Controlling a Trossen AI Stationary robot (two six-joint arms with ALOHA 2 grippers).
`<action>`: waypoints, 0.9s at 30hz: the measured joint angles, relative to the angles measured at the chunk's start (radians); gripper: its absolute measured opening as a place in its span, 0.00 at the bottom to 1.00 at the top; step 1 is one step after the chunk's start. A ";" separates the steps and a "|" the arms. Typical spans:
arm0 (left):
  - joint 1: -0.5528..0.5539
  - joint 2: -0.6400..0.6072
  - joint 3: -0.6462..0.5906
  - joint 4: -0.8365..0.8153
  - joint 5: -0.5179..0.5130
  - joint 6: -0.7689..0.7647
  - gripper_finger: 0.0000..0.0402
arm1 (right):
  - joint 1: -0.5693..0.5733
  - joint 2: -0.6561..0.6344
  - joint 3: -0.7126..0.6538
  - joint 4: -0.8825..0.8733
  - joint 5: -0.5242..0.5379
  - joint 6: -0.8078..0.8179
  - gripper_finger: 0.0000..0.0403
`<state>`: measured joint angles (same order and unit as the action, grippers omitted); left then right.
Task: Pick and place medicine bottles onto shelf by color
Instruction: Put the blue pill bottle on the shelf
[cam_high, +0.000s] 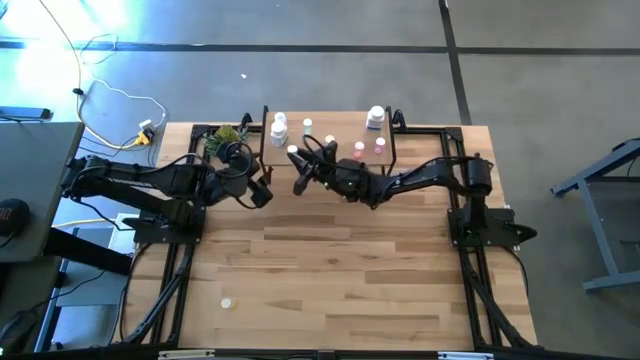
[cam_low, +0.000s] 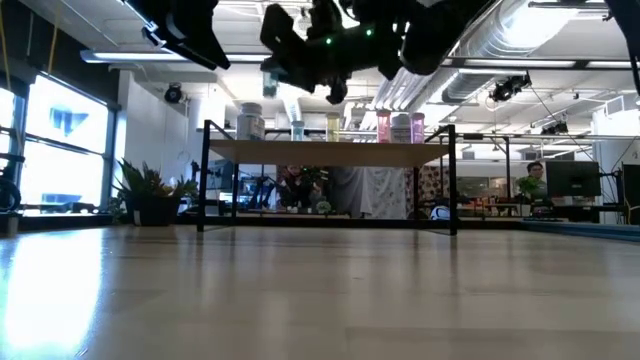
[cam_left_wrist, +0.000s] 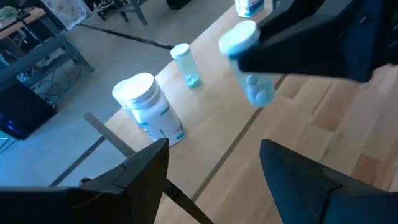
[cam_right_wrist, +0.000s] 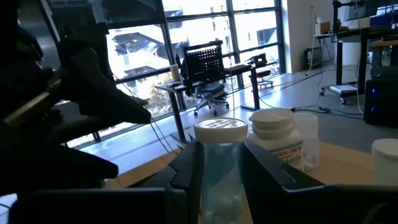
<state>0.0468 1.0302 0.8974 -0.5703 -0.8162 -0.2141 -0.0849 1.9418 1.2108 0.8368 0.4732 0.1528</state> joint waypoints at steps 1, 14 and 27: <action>0.000 0.000 0.000 0.000 0.000 0.001 0.61 | 0.000 0.007 0.000 0.001 0.001 -0.001 0.20; 0.000 0.000 0.000 0.000 0.001 0.000 0.61 | -0.030 0.116 0.000 0.070 0.042 -0.003 0.20; 0.000 0.000 0.000 0.000 0.001 0.005 0.61 | -0.091 0.116 0.000 0.013 0.001 -0.048 0.20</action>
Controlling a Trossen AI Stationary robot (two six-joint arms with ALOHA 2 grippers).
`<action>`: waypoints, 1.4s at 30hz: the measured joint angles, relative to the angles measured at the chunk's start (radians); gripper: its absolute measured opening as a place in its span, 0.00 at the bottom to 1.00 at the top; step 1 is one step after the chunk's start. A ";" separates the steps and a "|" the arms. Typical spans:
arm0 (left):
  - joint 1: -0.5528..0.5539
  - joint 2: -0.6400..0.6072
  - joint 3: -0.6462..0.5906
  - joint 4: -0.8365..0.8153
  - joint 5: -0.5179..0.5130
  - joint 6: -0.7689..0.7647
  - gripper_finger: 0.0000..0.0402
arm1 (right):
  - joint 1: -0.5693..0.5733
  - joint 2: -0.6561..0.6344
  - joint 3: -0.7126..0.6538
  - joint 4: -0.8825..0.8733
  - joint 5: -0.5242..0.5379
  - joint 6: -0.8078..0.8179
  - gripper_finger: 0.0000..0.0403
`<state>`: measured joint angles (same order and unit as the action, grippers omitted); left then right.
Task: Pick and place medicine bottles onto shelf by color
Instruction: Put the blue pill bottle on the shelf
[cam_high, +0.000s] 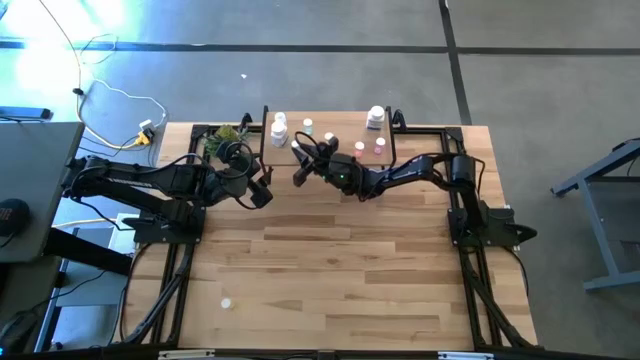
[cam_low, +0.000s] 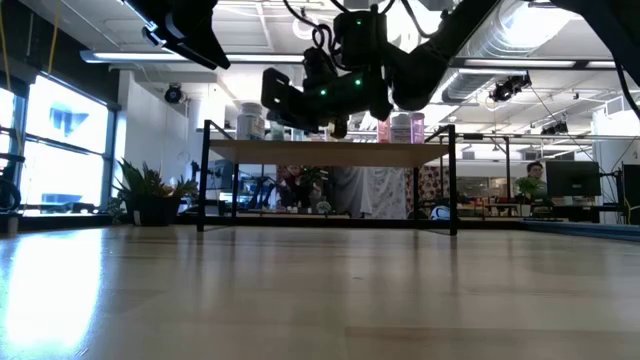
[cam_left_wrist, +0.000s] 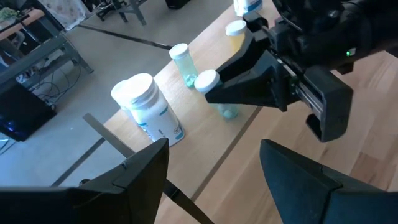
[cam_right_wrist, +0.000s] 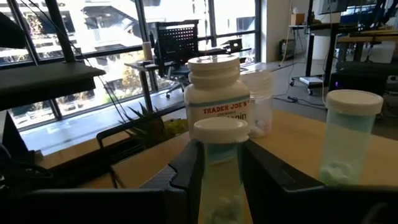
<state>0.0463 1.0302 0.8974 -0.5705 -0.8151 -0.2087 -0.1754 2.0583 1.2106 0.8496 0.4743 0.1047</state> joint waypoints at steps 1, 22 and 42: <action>0.000 0.000 0.000 0.000 0.000 0.002 0.61 | -0.003 0.000 0.000 -0.001 -0.008 0.000 0.20; 0.000 0.000 0.000 -0.009 0.003 0.003 0.61 | -0.001 -0.001 0.000 -0.017 0.005 -0.027 0.39; 0.000 0.000 0.000 -0.008 0.027 0.003 0.61 | 0.001 -0.004 0.000 0.113 0.006 -0.077 0.39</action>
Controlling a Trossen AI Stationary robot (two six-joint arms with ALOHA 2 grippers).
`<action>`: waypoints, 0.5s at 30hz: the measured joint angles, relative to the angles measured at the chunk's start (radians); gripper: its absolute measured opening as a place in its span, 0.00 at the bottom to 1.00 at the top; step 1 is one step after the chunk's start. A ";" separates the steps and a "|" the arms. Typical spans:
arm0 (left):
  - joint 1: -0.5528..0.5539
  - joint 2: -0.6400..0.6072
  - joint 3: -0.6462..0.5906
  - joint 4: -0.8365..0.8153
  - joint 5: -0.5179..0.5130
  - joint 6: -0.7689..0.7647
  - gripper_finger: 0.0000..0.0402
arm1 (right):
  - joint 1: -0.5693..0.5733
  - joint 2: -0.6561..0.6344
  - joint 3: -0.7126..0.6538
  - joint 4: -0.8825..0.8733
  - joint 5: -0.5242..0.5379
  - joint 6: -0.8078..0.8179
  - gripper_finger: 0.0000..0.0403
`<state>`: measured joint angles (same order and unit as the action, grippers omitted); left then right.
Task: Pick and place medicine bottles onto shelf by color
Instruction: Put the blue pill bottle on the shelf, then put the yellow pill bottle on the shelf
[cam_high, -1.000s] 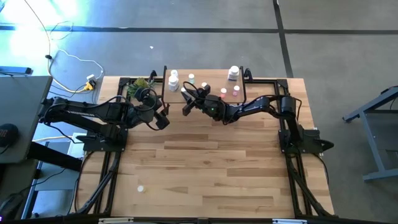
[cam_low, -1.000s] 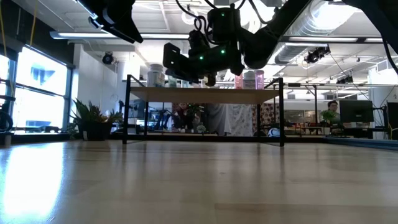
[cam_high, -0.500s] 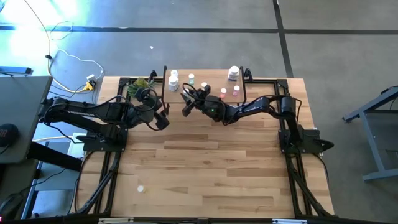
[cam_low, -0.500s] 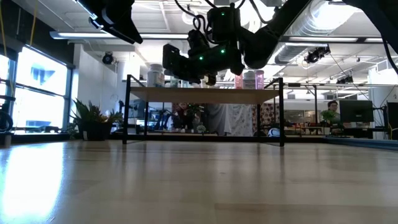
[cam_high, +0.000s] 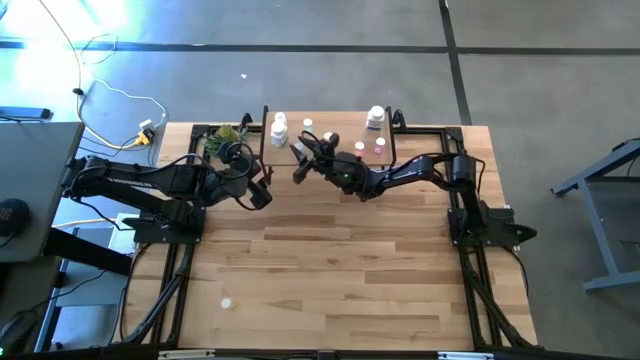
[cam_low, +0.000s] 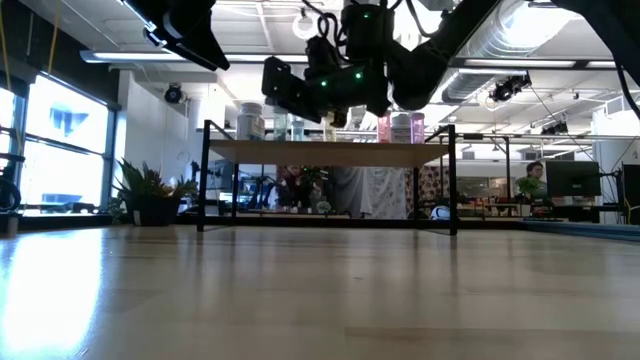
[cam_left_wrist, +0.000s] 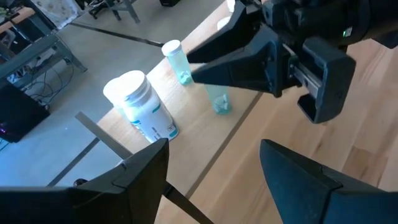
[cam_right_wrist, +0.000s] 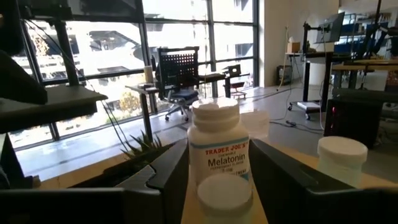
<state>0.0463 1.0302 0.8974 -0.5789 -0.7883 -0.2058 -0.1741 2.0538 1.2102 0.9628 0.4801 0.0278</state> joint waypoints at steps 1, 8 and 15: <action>0.000 0.000 0.000 0.000 0.000 0.000 0.61 | 0.000 0.000 0.000 0.012 0.000 -0.006 0.39; -0.001 0.000 0.000 -0.031 0.066 -0.027 0.61 | 0.004 -0.040 0.000 0.021 -0.001 -0.059 0.39; -0.011 0.000 0.000 -0.125 0.203 -0.152 0.61 | 0.035 -0.123 0.000 -0.033 -0.002 -0.132 0.39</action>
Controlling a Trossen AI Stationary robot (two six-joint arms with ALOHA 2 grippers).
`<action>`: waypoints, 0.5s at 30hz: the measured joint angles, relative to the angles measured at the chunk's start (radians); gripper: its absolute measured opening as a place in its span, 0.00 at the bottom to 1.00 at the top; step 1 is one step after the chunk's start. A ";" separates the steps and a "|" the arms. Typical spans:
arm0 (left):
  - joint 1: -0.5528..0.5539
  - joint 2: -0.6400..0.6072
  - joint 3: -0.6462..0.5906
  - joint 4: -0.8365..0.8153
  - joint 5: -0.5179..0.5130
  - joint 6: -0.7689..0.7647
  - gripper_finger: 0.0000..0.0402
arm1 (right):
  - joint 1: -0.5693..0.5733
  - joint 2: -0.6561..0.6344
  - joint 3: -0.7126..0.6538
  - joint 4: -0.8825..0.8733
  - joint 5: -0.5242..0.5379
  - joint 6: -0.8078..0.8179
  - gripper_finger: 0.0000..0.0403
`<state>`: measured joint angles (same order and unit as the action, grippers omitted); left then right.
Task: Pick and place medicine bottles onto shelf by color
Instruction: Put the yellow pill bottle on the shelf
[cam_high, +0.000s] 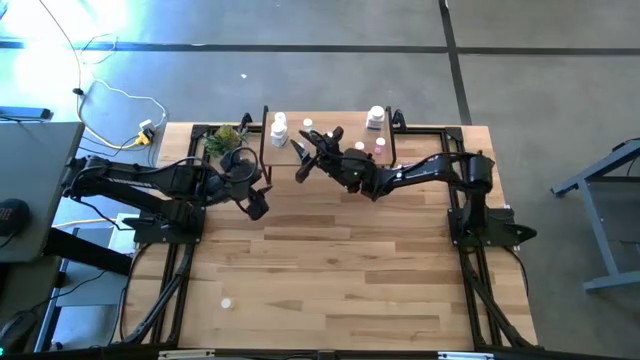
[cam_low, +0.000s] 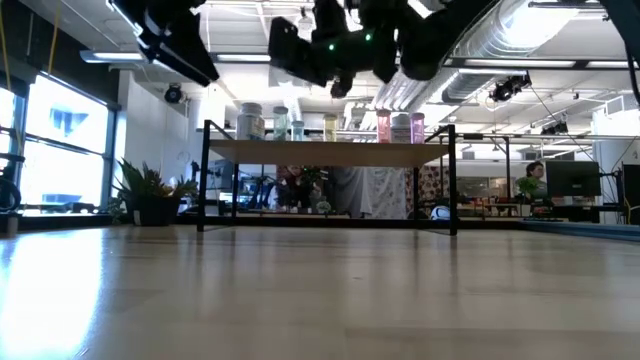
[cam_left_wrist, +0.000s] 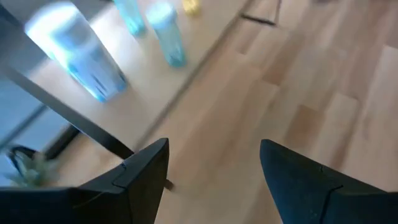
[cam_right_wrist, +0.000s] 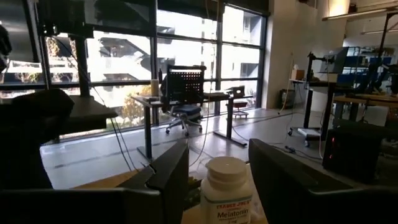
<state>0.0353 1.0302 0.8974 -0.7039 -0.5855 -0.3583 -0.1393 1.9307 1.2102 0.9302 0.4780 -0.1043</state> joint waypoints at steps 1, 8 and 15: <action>-0.007 0.000 0.000 -0.017 0.014 -0.024 0.61 | 0.008 -0.013 0.000 -0.020 0.000 -0.007 0.39; -0.105 0.000 0.000 -0.094 0.105 -0.234 0.61 | 0.075 -0.118 0.000 -0.292 -0.001 0.029 0.39; -0.308 0.000 0.000 -0.151 0.140 -0.478 0.61 | 0.163 -0.186 0.000 -0.521 -0.004 0.078 0.39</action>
<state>-0.2723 1.0305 0.8974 -0.8544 -0.4453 -0.8364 0.0242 1.7446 1.2106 0.4091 0.4742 -0.0259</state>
